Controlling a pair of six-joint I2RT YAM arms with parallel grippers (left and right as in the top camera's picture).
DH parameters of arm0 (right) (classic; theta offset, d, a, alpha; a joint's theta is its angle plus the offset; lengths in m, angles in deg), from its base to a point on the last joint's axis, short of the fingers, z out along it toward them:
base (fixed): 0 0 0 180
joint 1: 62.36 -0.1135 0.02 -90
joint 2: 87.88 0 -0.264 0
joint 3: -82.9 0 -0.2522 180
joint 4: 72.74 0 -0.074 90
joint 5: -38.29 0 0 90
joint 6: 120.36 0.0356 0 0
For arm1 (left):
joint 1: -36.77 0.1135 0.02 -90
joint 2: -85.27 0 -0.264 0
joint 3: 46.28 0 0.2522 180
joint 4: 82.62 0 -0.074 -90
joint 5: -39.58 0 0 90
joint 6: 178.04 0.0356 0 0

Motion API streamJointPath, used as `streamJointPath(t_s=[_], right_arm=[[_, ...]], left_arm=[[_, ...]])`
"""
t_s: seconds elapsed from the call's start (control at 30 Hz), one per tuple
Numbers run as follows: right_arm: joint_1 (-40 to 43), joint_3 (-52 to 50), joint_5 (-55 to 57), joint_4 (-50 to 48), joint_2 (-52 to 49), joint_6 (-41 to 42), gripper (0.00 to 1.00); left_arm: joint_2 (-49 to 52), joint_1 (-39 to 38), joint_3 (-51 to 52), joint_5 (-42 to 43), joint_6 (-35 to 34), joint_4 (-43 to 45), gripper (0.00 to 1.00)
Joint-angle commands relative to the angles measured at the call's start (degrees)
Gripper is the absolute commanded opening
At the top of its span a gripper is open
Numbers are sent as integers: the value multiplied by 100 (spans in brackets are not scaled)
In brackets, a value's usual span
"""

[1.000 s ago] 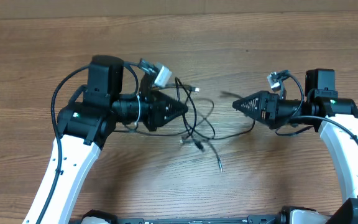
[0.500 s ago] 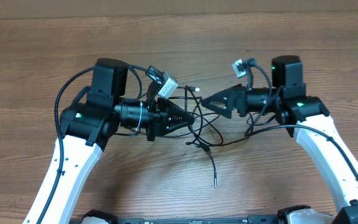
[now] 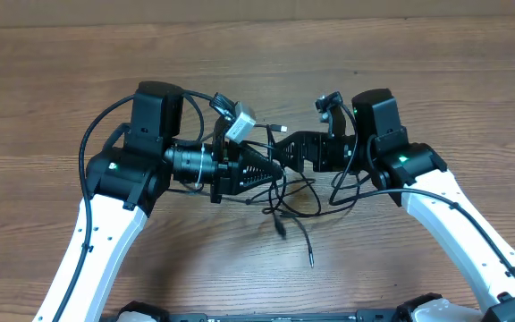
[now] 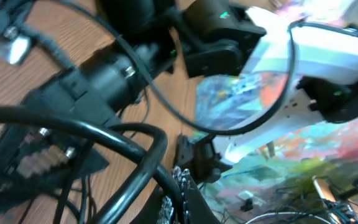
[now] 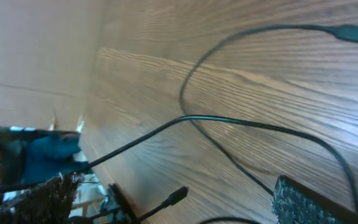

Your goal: Untangle cables

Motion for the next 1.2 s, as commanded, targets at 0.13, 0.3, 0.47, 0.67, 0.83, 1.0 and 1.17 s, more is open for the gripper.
streamJointPath(t_s=[0.13, 0.3, 0.47, 0.67, 0.83, 1.0, 1.17], right_arm=[[667, 17, 22, 555, 219, -306, 100], [922, 17, -1143, 693, 431, -1016, 100], [815, 17, -955, 688, 455, -1128, 100], [575, 17, -791, 601, 455, -1143, 100], [334, 17, -833, 586, 455, -1147, 100], [83, 17, -688, 299, 455, -1001, 100], [109, 17, 872, -186, 455, 382, 100]], left_arm=[[-7, 4, -74, -1388, 201, -704, 4], [-7, 4, -74, -2094, -229, -835, 4], [-7, 4, -74, -1517, -688, -487, 4], [-7, 4, -74, -929, -796, -295, 4], [-7, 4, -74, -973, -861, -280, 4], [-2, -4, -74, -1355, -1169, -289, 4], [-2, -142, -74, -726, -901, -339, 4]])
